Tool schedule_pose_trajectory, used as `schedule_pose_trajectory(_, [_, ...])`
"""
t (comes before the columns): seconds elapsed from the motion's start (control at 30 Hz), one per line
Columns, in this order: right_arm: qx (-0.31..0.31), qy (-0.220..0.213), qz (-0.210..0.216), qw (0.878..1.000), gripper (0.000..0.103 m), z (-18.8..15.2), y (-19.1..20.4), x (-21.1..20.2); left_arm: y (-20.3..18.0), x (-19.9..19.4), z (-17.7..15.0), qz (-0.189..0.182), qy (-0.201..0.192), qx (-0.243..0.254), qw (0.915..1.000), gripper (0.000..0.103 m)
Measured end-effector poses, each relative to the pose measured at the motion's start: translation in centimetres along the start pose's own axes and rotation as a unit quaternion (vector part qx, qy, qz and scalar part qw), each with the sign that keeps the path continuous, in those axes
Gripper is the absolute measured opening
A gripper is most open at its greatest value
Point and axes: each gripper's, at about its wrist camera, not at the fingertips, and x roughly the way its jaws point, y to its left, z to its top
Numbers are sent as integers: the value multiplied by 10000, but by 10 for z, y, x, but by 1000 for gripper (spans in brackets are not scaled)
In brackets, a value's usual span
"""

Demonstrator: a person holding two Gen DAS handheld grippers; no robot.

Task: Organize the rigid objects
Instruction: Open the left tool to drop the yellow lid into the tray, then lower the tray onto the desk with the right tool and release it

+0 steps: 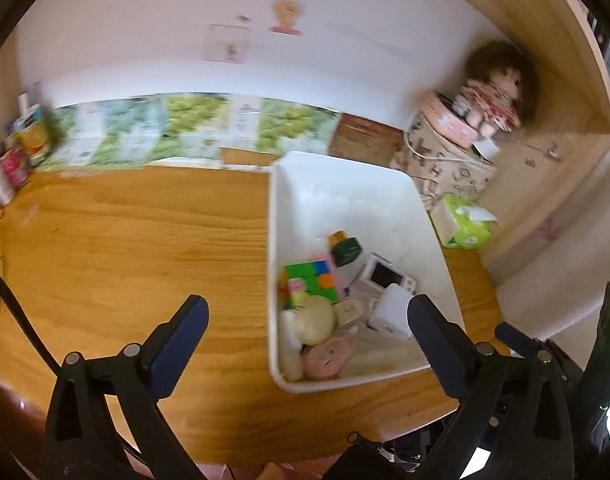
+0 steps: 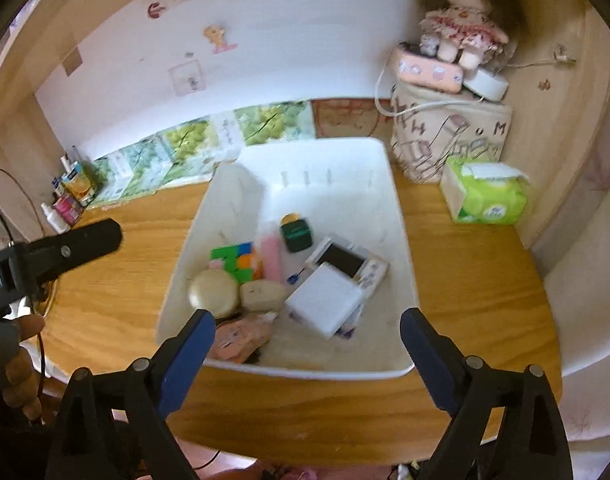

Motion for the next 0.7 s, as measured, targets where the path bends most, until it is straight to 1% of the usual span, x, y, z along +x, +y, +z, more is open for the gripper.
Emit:
schedule_pose_trajectory(0.03, [-2,-24,61,10000,95,-1,4,-3,4,-7,-3,78,-86,-18,9999,101])
schedule_pose_trajectory(0.1, [-112,-132,116,9998,102,-4,15,-10,9,-18,-8,304,-225,-30,9993,102])
schedule_pose_trajectory(0.23, [-382,-264,195,9987,102,-4,36,-21,20,-37,-18,644,-451,-175,9968,102])
schedule_pose_trajectory(0.37, [-531,-431,285,9973,102,-1,54,-32,27,-52,-28,878,-647,-162,9939,102])
schedule_pose_trajectory(0.5, [-522,-482,469,9964,102,4,65,-38,33,-59,-32,939,-713,-227,9928,102])
schedule_pose_trajectory(0.6, [-496,-499,538,9961,102,1,72,-44,37,-65,-35,1004,-823,-294,9911,102])
schedule_pose_trajectory(0.7, [-329,-364,590,9971,103,-4,71,-40,41,-65,-39,1033,-783,-376,9909,102])
